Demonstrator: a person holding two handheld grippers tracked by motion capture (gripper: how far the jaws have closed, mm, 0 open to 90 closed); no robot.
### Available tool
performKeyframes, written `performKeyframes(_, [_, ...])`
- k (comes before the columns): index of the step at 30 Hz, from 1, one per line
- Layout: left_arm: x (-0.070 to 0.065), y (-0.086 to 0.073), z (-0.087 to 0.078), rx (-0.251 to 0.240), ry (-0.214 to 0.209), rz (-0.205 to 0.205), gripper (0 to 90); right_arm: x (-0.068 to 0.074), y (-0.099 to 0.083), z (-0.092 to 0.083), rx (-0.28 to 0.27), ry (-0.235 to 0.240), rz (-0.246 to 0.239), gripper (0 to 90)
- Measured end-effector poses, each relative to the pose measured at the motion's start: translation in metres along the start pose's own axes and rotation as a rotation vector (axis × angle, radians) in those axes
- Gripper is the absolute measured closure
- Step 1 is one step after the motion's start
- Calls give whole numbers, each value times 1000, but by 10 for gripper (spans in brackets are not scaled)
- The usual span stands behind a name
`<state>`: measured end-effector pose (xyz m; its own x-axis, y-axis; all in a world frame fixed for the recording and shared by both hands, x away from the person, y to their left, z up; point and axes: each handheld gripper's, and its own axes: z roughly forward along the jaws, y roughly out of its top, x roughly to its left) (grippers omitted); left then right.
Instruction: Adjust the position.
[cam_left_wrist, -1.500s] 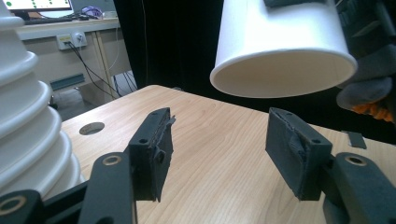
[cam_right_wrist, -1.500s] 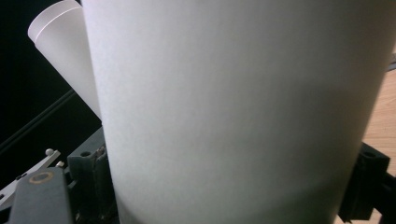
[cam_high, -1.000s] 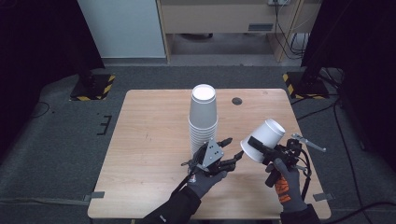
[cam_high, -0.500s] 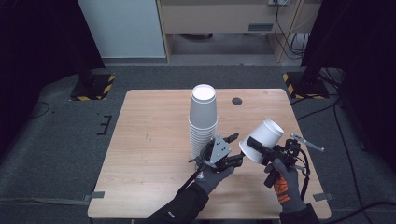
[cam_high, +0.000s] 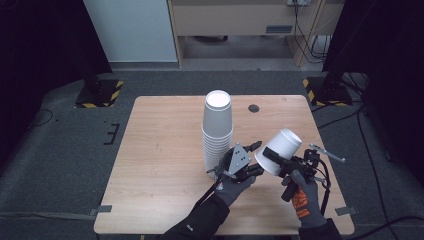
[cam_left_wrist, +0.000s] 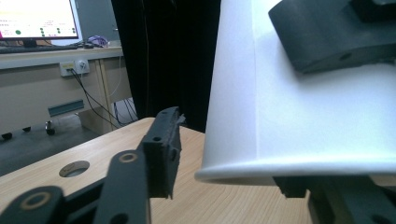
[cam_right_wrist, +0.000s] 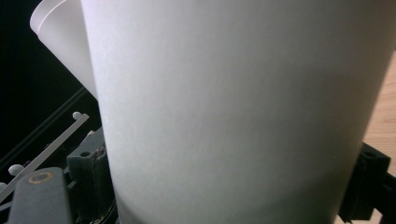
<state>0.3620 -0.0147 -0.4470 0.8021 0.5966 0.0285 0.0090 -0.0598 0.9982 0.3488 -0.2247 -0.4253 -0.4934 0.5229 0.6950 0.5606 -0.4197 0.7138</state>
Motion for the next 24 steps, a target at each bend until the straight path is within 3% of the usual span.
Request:
performKeyframes(13, [2, -2, -5, -10, 21, 38, 740, 0, -3, 3, 29, 10, 20, 142])
performKeyframes(18, [2, -3, -8, -7, 27, 73, 793, -1, -3, 4, 28, 24, 35, 139])
performKeyframes(22, [1, -3, -9, 3, 22, 79, 818, -3, -2, 4, 30, 37, 65, 137])
performKeyframes(24, [1, -3, -10, 4, 20, 75, 827, -4, -2, 4, 23, 33, 57, 138])
